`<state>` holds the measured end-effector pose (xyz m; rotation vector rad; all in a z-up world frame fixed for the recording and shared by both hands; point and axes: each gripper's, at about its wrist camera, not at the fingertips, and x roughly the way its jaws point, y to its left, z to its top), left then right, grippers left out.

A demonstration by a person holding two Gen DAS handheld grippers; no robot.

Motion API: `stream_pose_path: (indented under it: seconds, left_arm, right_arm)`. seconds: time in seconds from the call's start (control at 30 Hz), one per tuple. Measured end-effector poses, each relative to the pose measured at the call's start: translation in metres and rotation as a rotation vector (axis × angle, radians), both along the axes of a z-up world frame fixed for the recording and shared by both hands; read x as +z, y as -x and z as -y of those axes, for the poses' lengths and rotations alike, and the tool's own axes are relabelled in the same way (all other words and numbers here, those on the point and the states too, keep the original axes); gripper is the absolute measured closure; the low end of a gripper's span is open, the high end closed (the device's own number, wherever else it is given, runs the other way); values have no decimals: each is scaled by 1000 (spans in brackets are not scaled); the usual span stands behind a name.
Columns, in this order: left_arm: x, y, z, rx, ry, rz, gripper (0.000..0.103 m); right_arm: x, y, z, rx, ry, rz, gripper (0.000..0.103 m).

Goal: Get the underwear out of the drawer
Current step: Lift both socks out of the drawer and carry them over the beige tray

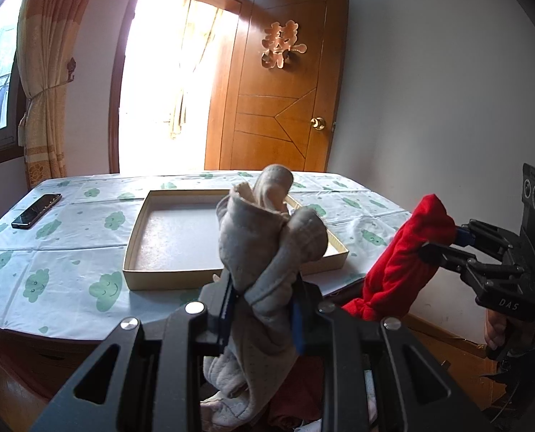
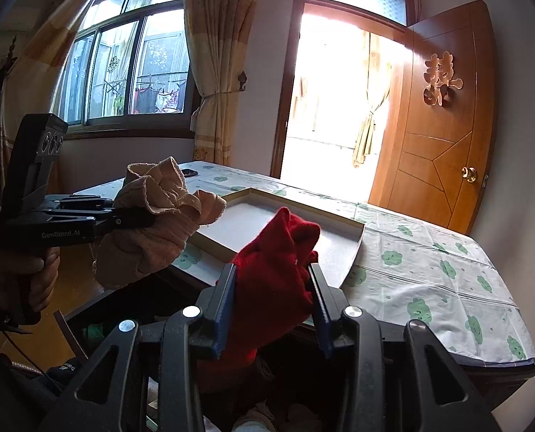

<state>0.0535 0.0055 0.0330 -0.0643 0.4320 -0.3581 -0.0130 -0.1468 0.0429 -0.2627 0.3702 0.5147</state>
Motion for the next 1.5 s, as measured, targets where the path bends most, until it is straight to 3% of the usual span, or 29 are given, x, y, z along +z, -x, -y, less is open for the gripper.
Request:
stream_pose_path:
  seconds: [0.5,1.1,1.5]
  left_arm:
    - [26,-43,17,55,-111,60,79]
    - [20,-92,31,73,-165,7,79]
    - [12,-128,39,69,-173,-50,79]
  right_arm:
    - [21,-30,-2,-2,33,38,62]
    - [43,-76,-16,5,77,41,62]
    - [42,-114,-15,5,116,-18,62]
